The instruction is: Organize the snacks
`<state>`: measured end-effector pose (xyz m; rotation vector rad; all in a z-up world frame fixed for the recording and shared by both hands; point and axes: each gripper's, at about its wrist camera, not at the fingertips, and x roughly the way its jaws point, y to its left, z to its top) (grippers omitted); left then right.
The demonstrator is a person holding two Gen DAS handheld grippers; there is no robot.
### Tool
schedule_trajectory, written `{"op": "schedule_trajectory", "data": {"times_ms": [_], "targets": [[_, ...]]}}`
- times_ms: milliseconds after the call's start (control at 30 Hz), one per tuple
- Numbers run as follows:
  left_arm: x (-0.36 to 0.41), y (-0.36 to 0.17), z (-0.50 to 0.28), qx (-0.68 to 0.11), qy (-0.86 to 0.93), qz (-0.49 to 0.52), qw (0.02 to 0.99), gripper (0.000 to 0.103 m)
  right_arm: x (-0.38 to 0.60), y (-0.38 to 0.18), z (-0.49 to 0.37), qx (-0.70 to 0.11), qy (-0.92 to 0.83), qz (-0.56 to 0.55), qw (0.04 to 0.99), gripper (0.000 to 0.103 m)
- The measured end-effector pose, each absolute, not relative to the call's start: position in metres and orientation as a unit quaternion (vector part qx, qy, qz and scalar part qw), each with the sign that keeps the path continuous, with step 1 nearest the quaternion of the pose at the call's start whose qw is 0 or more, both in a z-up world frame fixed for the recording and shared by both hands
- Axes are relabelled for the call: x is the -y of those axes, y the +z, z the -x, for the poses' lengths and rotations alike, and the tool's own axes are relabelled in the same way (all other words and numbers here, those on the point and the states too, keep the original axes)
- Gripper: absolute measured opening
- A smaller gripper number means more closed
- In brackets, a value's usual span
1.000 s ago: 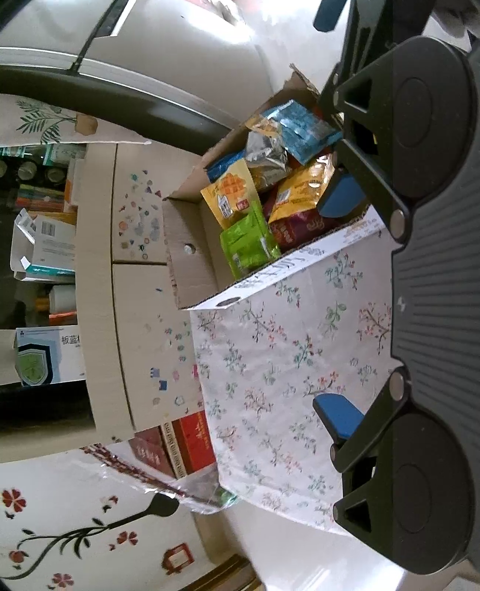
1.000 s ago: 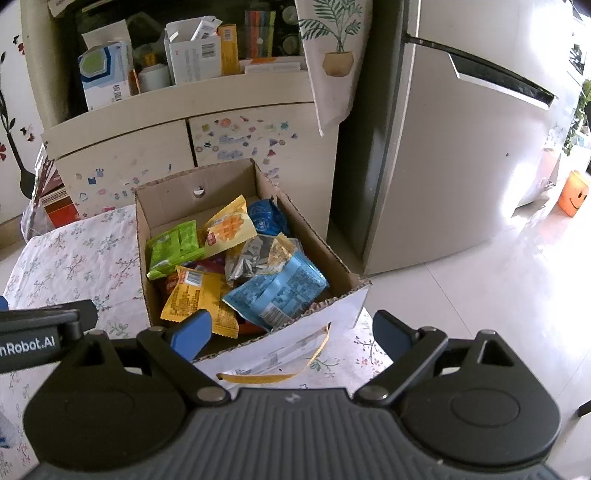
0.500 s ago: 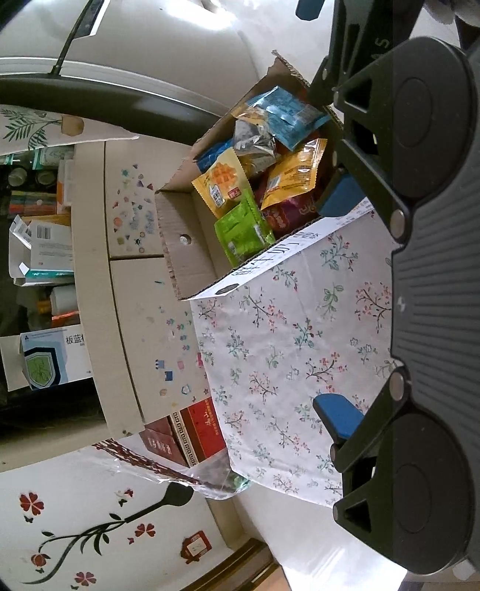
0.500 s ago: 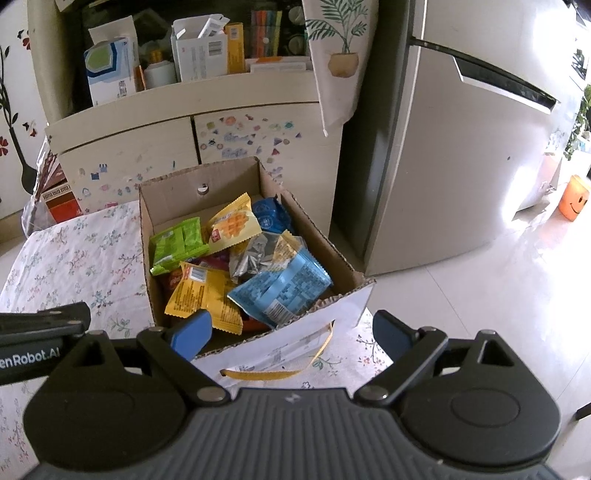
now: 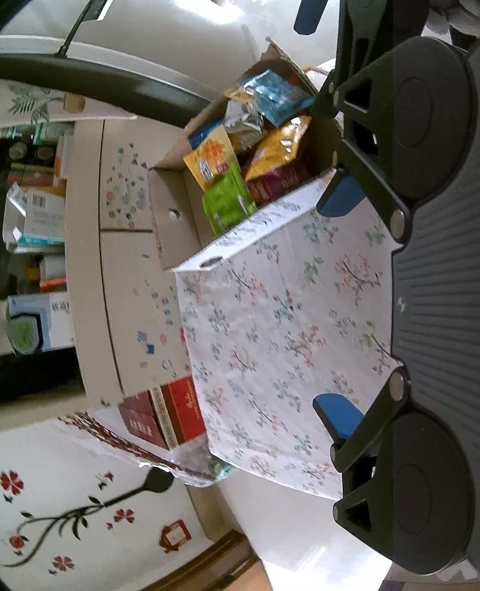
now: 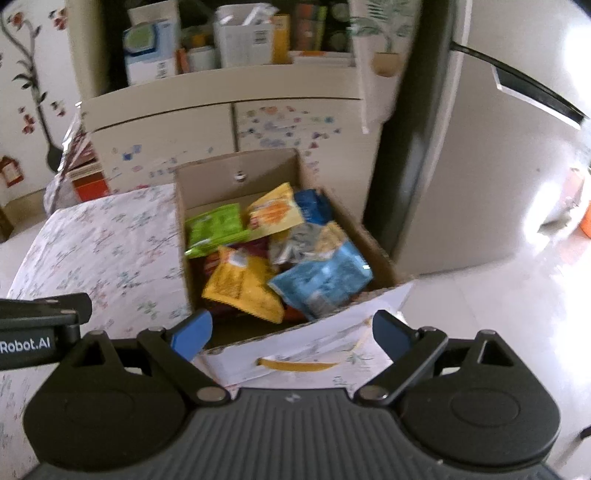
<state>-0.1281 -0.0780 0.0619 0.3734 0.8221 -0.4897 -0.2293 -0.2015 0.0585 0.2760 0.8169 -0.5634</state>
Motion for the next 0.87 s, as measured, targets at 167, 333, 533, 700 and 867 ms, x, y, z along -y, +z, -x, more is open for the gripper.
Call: {"op": "schedule_trajectory", "data": {"times_ms": [167, 333, 533, 700, 867], "targets": [[0.058, 0.061, 0.122, -0.397, -0.218, -0.174, 0.875, 0.103, 0.184, 0.055, 0.221, -0.394, -0.227, -0.117, 0.883, 0.094], [0.037, 0.059, 0.117, -0.404, -0.205, -0.165, 0.876, 0.103, 0.162, 0.047, 0.213, -0.400, -0.176, -0.102, 0.894, 0.094], [0.014, 0.055, 0.108, -0.411, -0.186, -0.155, 0.879, 0.103, 0.131, 0.030, 0.204, -0.418, -0.100, -0.082, 0.899, 0.094], [-0.001, 0.053, 0.101, -0.418, -0.179, -0.140, 0.879, 0.103, 0.106, 0.010, 0.194, -0.436, -0.040, -0.066, 0.897, 0.094], [-0.012, 0.047, 0.093, -0.430, -0.170, -0.127, 0.878, 0.103, 0.080, -0.014, 0.182, -0.450, 0.013, -0.015, 0.893, 0.094]]}}
